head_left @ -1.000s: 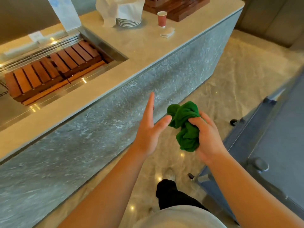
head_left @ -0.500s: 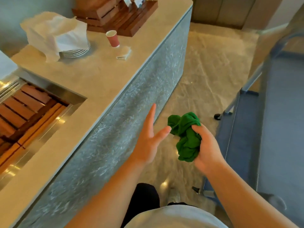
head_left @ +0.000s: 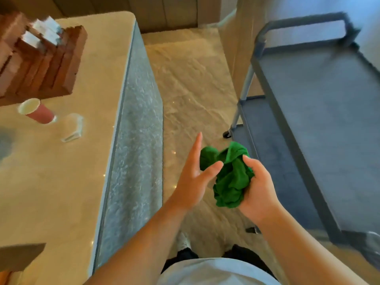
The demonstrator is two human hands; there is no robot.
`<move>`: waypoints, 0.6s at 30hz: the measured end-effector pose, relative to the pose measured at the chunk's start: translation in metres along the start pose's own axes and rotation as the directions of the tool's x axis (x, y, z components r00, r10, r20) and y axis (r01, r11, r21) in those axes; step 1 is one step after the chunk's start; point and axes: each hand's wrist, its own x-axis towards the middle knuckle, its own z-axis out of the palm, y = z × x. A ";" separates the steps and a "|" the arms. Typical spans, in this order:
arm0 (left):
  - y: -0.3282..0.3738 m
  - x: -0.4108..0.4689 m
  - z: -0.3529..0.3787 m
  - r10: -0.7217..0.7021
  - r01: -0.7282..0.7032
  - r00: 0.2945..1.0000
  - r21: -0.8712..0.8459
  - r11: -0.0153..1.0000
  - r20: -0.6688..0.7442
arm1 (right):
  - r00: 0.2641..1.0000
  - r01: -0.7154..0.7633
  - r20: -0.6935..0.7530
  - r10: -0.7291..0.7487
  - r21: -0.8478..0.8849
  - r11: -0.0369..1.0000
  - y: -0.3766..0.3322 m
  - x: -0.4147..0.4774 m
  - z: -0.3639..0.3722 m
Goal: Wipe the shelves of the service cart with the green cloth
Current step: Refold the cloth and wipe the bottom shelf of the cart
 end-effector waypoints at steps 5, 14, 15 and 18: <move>-0.012 0.039 -0.009 0.028 -0.043 0.981 0.075 0.996 0.191 | 0.993 0.118 -0.007 -0.119 0.178 0.977 0.002 0.024 0.003; -0.030 0.129 0.004 -0.029 -0.059 0.910 0.199 0.978 0.413 | 0.955 0.296 -0.075 -0.286 0.230 0.927 -0.024 0.087 -0.010; -0.031 0.140 0.005 -0.034 -0.058 0.909 0.206 0.977 0.415 | 0.953 0.303 -0.084 -0.292 0.230 0.925 -0.030 0.095 -0.012; -0.030 0.173 0.008 -0.047 -0.068 0.897 0.242 0.968 0.440 | 0.944 0.329 -0.117 -0.309 0.243 0.913 -0.047 0.118 -0.016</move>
